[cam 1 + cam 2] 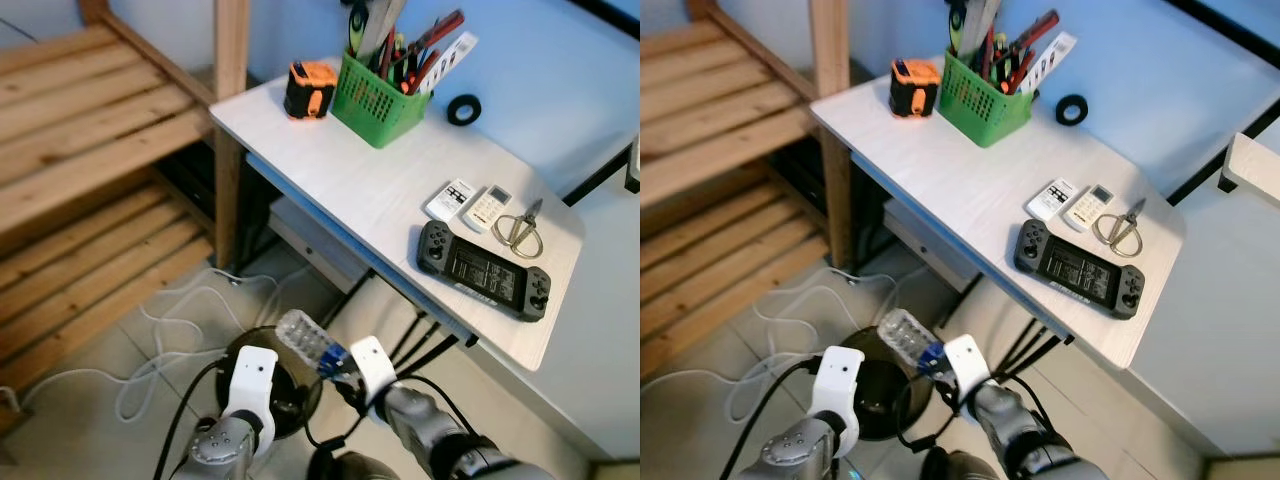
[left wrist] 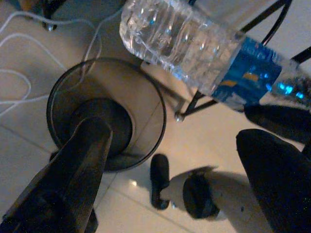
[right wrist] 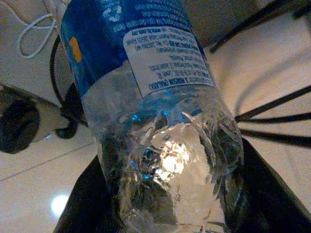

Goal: Clean up the room

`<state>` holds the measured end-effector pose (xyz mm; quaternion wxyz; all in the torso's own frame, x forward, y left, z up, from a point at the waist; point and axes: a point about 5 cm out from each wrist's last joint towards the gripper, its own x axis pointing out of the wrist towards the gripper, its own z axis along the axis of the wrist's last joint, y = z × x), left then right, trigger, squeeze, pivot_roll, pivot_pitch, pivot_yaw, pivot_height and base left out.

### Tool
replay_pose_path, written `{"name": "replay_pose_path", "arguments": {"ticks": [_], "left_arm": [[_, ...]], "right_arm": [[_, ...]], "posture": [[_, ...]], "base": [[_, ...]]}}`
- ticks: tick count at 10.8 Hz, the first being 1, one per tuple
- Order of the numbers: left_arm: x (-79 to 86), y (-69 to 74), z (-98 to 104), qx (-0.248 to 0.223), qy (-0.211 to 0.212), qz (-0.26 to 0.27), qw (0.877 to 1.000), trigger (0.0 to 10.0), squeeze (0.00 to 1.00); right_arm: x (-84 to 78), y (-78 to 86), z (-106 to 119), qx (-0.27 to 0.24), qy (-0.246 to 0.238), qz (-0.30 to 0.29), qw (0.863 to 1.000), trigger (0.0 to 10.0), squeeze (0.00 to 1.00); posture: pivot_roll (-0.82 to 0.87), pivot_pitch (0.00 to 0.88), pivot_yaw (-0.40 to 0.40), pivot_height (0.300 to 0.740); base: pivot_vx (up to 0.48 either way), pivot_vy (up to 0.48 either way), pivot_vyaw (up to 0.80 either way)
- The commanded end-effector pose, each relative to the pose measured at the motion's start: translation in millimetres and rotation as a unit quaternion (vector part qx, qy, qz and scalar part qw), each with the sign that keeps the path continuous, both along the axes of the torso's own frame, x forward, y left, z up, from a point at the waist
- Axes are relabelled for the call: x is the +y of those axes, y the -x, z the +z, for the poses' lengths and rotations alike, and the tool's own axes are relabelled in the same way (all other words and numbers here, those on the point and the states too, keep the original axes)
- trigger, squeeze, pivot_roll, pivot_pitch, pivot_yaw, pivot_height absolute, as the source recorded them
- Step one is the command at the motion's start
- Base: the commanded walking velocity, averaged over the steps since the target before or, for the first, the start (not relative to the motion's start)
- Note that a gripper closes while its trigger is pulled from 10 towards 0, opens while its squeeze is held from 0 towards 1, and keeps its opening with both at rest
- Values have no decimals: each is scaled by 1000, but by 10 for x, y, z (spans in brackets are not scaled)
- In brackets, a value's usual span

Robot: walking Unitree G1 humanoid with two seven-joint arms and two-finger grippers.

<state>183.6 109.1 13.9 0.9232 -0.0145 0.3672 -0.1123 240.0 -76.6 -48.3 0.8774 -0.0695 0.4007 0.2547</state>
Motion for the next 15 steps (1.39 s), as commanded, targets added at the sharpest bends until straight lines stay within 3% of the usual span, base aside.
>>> {"name": "replay_pose_path", "arguments": {"ticks": [1,4,5,10,12,13,14,15], "left_arm": [[-45,92,-63,31,-4,1,1000,10000,0],[-59,86,-40,55,-1,12,998,10000,0],[-56,72,-35,56,-3,12,998,10000,0],[-25,-21,-14,47,-19,6,999,10000,0],[19,-172,40,9,-47,-12,999,10000,0],[34,-322,176,-56,-46,-22,997,10000,0],[83,-488,435,-157,-18,-24,987,10000,0],[115,-538,467,-174,-10,-17,984,10000,0]], "right_arm": [[-37,45,-39,28,-11,-14,999,10000,0],[28,75,-46,42,-7,16,999,10000,0],[61,73,-38,43,-14,16,999,10000,1000],[155,59,-11,41,-29,4,999,10000,1000],[167,-53,75,16,-49,-5,999,10000,1000],[111,-221,197,-41,-42,-9,998,10000,1000],[-91,-451,426,-143,-74,-41,986,10000,0],[-198,-475,462,-165,-83,-68,980,10000,0]], "posture": [[266,232,-258,740],[275,221,-270,740],[275,217,-269,740],[282,195,-263,740],[281,166,-251,740],[273,133,-236,740],[246,85,-212,740],[225,57,-197,740]], "base": [[0,0,0],[0,0,0],[0,0,0],[0,0,0],[0,0,0],[0,0,0],[0,0,0],[0,0,0]]}}
